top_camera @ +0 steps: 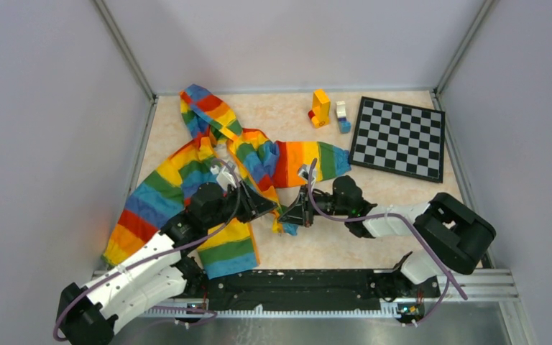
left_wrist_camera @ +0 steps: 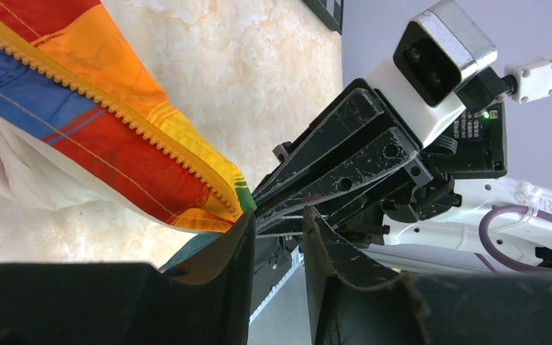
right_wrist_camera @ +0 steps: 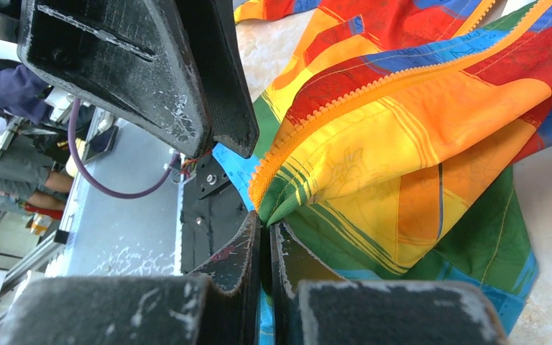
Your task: Zip up the jacket
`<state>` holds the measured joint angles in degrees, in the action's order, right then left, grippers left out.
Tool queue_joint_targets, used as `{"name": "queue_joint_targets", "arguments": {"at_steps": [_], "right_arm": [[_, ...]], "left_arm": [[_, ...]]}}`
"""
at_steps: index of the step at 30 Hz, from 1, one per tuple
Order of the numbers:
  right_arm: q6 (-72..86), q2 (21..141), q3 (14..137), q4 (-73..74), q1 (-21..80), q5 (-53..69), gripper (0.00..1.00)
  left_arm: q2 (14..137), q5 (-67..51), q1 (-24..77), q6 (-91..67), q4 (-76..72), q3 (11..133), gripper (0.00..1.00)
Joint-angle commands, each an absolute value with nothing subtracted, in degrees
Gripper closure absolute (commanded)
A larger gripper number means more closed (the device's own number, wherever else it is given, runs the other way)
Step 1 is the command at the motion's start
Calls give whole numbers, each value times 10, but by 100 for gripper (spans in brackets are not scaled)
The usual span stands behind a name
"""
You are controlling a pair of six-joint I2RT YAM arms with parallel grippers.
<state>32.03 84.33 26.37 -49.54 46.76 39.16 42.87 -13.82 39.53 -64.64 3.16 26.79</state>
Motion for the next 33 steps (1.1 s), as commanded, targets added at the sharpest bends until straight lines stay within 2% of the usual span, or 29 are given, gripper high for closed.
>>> {"name": "queue_joint_targets", "arguments": {"at_steps": [1, 9, 20, 28, 33], "right_arm": [[305, 823, 280, -514, 474, 389, 100], [305, 825, 280, -522, 474, 395, 100], [305, 823, 276, -527, 474, 397, 100], [305, 826, 276, -531, 474, 398, 100], [306, 830, 279, -531, 474, 400, 100]], "left_arm": [[424, -124, 396, -651, 47, 293, 65], [416, -134, 396, -643, 40, 275, 62], [463, -158, 396, -640, -13, 270, 65], [396, -129, 396, -648, 61, 261, 58], [378, -132, 396, -662, 35, 230, 58]]}}
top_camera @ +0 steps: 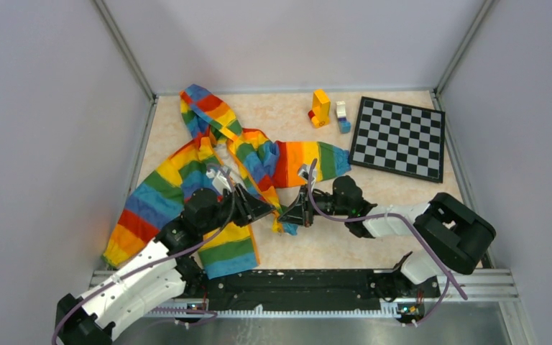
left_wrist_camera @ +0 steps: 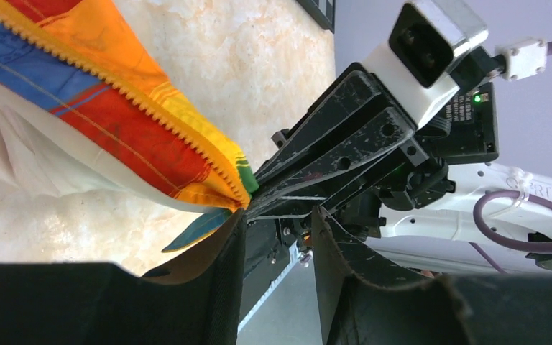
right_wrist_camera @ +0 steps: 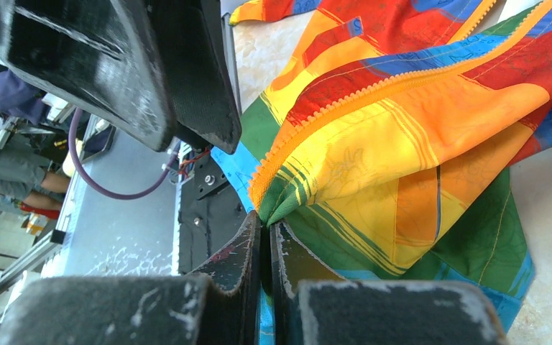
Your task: Zip up the jacket
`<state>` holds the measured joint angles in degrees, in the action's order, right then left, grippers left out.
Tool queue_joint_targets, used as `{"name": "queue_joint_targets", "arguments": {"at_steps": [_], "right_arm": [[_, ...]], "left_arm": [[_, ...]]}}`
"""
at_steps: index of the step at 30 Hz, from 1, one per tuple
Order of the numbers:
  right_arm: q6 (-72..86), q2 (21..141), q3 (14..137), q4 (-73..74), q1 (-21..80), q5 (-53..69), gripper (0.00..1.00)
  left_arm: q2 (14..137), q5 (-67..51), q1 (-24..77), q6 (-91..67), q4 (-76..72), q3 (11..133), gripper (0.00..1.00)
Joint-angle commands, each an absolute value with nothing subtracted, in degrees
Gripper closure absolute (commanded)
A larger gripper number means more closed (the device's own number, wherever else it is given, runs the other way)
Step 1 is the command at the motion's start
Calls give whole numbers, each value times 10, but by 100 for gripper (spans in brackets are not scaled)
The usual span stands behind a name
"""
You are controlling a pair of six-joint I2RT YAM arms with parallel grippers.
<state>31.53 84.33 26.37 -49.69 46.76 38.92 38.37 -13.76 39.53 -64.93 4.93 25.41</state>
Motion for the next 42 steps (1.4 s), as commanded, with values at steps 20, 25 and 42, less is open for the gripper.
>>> {"name": "queue_joint_targets", "arguments": {"at_steps": [20, 25, 42], "right_arm": [[305, 831, 280, -531, 474, 403, 100], [306, 830, 283, -526, 474, 405, 100], [235, 662, 402, 64, 646, -129, 31]], "left_arm": [[451, -153, 397, -654, -58, 227, 65], [467, -148, 396, -635, -65, 229, 72], [460, -141, 396, -613, -36, 251, 100]]}}
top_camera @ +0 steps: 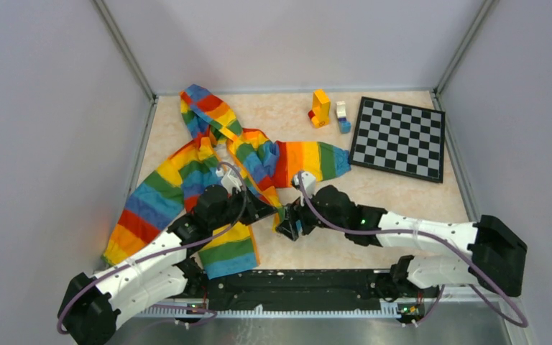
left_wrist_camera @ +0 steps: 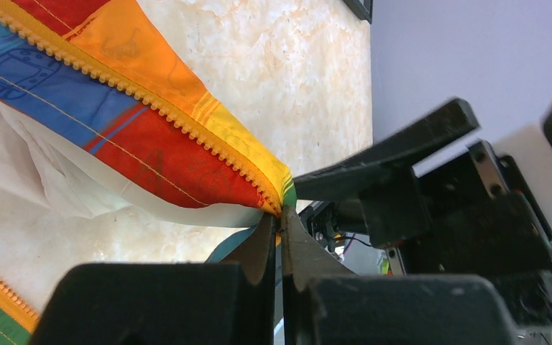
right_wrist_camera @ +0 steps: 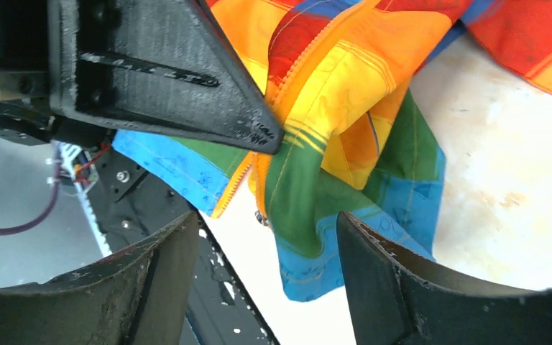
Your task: Zip up the jacket
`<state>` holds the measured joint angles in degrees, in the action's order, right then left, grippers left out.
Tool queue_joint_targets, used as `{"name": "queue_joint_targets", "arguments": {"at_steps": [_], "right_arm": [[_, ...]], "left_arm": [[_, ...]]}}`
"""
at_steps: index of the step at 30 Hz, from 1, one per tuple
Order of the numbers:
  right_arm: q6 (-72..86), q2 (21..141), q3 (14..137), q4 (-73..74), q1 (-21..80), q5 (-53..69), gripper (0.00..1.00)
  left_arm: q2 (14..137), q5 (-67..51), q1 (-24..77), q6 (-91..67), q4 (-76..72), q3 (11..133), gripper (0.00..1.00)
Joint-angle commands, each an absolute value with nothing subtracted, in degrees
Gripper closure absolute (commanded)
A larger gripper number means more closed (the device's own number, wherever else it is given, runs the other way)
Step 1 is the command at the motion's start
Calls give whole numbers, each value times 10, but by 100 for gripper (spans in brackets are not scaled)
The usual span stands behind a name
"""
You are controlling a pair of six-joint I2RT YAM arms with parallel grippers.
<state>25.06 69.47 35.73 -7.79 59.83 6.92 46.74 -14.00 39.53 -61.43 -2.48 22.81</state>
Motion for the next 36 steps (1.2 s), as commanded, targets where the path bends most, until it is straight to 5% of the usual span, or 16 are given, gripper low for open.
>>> {"name": "queue_joint_targets", "arguments": {"at_steps": [1, 9, 17, 19, 23, 28, 34, 36], "right_arm": [[236, 660, 403, 64, 655, -152, 31], [234, 719, 447, 65, 674, -194, 53], [200, 728, 414, -65, 657, -53, 89], [189, 736, 408, -87, 647, -7, 86], [177, 731, 406, -86, 645, 29, 55], [179, 725, 381, -145, 633, 59, 51], [191, 736, 372, -168, 613, 46, 77], [199, 732, 357, -188, 603, 50, 96]], "left_arm": [[461, -141, 396, -613, -34, 253, 100], [464, -138, 396, -622, -11, 267, 100], [463, -132, 396, -609, -3, 289, 100], [464, -129, 396, -604, 20, 294, 100], [461, -134, 396, -606, 26, 292, 100], [455, -136, 396, -603, 33, 297, 100], [457, -138, 396, -599, 42, 308, 100], [458, -139, 396, -597, 42, 309, 100]]}}
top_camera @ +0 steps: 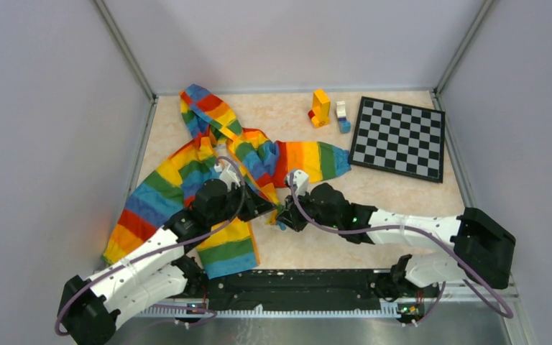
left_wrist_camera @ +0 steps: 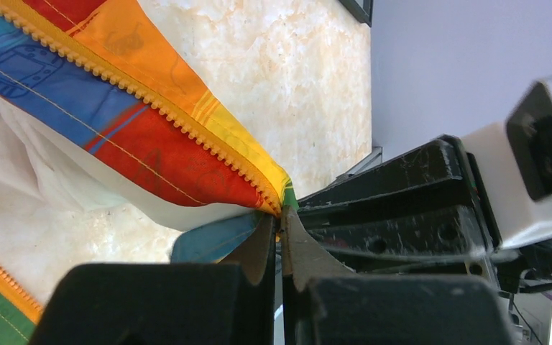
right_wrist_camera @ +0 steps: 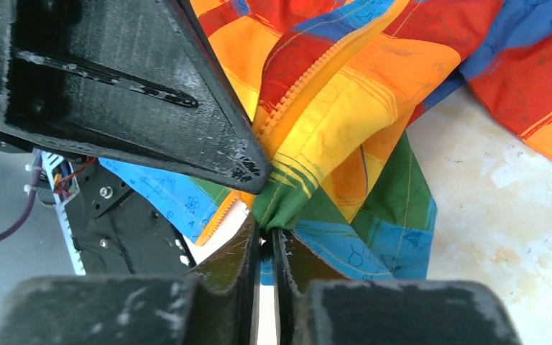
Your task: Zip up the jacket
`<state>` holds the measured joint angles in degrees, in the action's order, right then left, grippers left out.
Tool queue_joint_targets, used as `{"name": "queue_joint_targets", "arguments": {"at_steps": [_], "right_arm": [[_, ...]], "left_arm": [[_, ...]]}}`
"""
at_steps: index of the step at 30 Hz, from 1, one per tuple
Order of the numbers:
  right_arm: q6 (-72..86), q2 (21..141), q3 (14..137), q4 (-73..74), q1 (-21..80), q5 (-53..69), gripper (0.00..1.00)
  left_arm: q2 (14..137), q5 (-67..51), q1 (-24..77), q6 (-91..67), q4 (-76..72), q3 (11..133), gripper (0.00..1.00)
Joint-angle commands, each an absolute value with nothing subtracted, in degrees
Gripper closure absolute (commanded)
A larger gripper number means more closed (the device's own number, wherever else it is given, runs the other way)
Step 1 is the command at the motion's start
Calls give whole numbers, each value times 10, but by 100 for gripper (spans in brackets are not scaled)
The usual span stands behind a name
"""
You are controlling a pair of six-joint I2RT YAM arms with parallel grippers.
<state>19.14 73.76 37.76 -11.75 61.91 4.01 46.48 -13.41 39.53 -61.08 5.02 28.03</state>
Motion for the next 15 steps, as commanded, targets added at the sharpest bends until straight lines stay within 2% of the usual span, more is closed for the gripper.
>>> {"name": "queue_joint_targets", "arguments": {"at_steps": [1, 3, 4, 7, 8, 9, 10, 12, 15], "right_arm": [[204, 730, 349, -202, 595, 63, 100], [218, 729, 332, -233, 572, 105, 100], [222, 729, 322, -250, 556, 142, 100], [241, 738, 309, -294, 510, 253, 100], [244, 745, 313, -295, 500, 283, 100], [248, 752, 315, -297, 491, 306, 100], [255, 759, 315, -307, 484, 330, 100], [275, 778, 316, -335, 468, 373, 100], [297, 804, 318, -378, 458, 421, 100]], "left_arm": [[459, -139, 396, -596, 41, 309, 100], [460, -137, 396, -586, 40, 313, 96], [462, -135, 395, -568, 46, 319, 87], [466, -118, 392, -514, 119, 362, 40], [463, -112, 392, -499, 145, 377, 27], [459, -113, 392, -484, 161, 391, 19], [451, -117, 392, -473, 175, 398, 12], [431, -140, 392, -457, 186, 401, 7], [404, -215, 392, -466, 145, 370, 10]]}}
